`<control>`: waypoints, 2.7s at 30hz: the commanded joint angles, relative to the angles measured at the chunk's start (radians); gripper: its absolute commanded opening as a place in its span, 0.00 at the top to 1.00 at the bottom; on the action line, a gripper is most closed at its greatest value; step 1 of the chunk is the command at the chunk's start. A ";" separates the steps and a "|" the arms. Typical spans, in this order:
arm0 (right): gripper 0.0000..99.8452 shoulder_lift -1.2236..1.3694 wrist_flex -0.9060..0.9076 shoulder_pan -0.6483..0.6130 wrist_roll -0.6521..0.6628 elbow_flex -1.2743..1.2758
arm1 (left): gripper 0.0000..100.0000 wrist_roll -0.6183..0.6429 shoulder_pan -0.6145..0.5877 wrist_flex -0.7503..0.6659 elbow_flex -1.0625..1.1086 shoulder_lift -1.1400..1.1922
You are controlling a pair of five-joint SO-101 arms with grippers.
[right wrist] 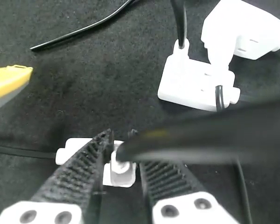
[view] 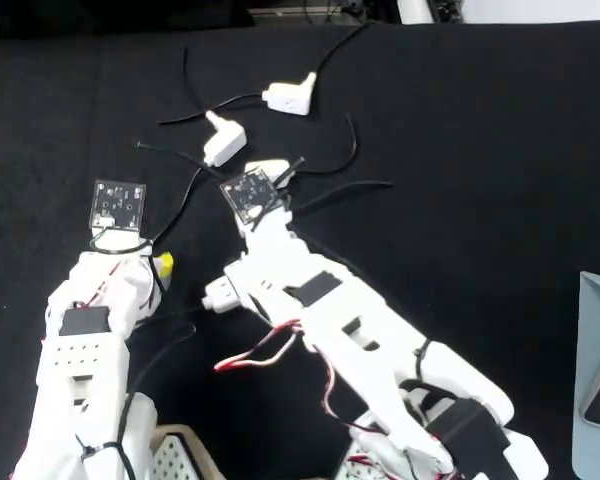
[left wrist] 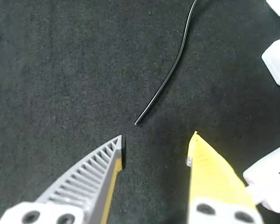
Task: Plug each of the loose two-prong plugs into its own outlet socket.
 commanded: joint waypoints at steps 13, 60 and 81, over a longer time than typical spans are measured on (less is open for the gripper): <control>0.99 0.156 -0.063 -0.060 -0.064 -0.053 | 0.77 0.006 -0.007 -0.017 -0.004 -0.020; 0.91 -0.140 0.269 -0.026 -0.029 -0.059 | 0.77 0.003 0.021 -0.023 0.012 -0.020; 0.98 -0.139 0.324 -0.029 -0.025 -0.076 | 0.77 0.003 0.021 -0.023 0.012 -0.020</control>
